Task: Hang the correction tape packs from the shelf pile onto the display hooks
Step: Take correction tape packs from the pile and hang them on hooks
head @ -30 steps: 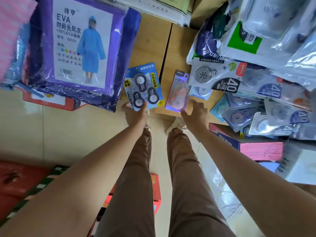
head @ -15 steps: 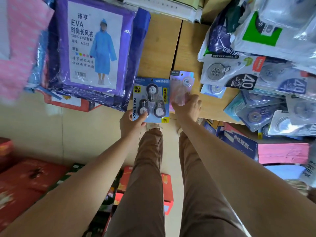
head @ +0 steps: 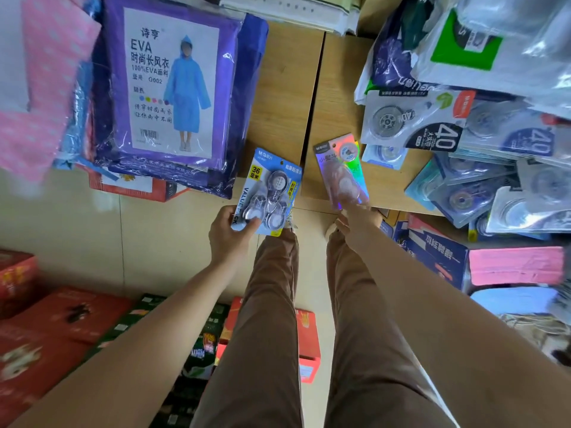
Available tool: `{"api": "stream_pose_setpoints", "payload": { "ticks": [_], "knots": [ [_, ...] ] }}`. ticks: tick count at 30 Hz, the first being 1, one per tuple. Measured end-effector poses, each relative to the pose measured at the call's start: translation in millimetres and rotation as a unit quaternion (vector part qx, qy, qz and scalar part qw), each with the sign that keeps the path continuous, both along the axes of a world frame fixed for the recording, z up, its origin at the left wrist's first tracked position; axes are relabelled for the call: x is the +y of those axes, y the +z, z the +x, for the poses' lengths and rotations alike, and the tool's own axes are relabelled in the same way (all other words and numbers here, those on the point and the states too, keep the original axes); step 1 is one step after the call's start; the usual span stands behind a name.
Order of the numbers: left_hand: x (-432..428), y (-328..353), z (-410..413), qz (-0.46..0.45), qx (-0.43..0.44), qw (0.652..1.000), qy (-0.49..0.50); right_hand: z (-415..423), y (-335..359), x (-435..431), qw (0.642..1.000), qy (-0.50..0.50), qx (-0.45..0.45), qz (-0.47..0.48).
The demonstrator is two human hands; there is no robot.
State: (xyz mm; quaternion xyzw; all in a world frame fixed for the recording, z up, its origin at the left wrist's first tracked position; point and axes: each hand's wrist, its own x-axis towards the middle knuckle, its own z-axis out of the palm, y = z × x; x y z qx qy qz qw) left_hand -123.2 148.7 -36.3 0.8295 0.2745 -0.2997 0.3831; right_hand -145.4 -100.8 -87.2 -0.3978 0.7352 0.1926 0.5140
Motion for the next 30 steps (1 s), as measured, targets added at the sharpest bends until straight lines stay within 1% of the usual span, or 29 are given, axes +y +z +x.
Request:
{"api": "stream_pose_setpoints", "payload": {
  "ticks": [1, 2, 5, 7, 9, 10, 14, 17, 19, 24, 26, 28, 30],
  "knots": [
    [-1, 0, 1, 0.001, -0.006, 1.0, -0.005, -1, 2, -1, 0.998, -0.053, -0.025, 0.021],
    [-3, 2, 3, 0.002, -0.007, 1.0, -0.012, -4, 3, -2, 0.996, -0.069, -0.041, 0.029],
    [-5, 11, 8, 0.006, -0.01, 0.999, -0.036, -12, 15, -4, 0.99, -0.076, -0.101, 0.055],
    [-8, 22, 13, 0.005, -0.017, 0.999, -0.049, -15, 26, -10, 0.995, -0.036, -0.097, 0.014],
    [-11, 36, 19, 0.006, -0.029, 0.997, -0.068, -18, 39, -17, 0.993, 0.055, -0.093, -0.047],
    [-14, 46, 22, 0.01, -0.039, 0.996, -0.081, -19, 49, -22, 0.988, 0.094, -0.107, -0.064],
    [-27, 92, 34, 0.014, -0.067, 0.99, -0.126, -14, 101, -46, 0.968, 0.181, -0.156, -0.079],
    [-38, 135, 46, 0.011, -0.093, 0.984, -0.154, -8, 143, -64, 0.962, 0.212, -0.16, -0.071],
    [-51, 167, 56, 0.002, -0.12, 0.979, -0.165, -9, 164, -80, 0.954, 0.23, -0.172, -0.089],
    [-80, 244, 71, -0.047, -0.172, 0.972, -0.156, -1, 254, -108, 0.931, 0.231, -0.244, -0.14],
    [-93, 278, 76, -0.073, -0.203, 0.962, -0.165, -2, 287, -119, 0.921, 0.234, -0.265, -0.165],
    [-107, 311, 82, -0.089, -0.243, 0.949, -0.178, -4, 319, -131, 0.904, 0.263, -0.276, -0.197],
    [-117, 343, 88, -0.108, -0.281, 0.934, -0.193, -6, 355, -141, 0.887, 0.265, -0.297, -0.235]
  ]
}}
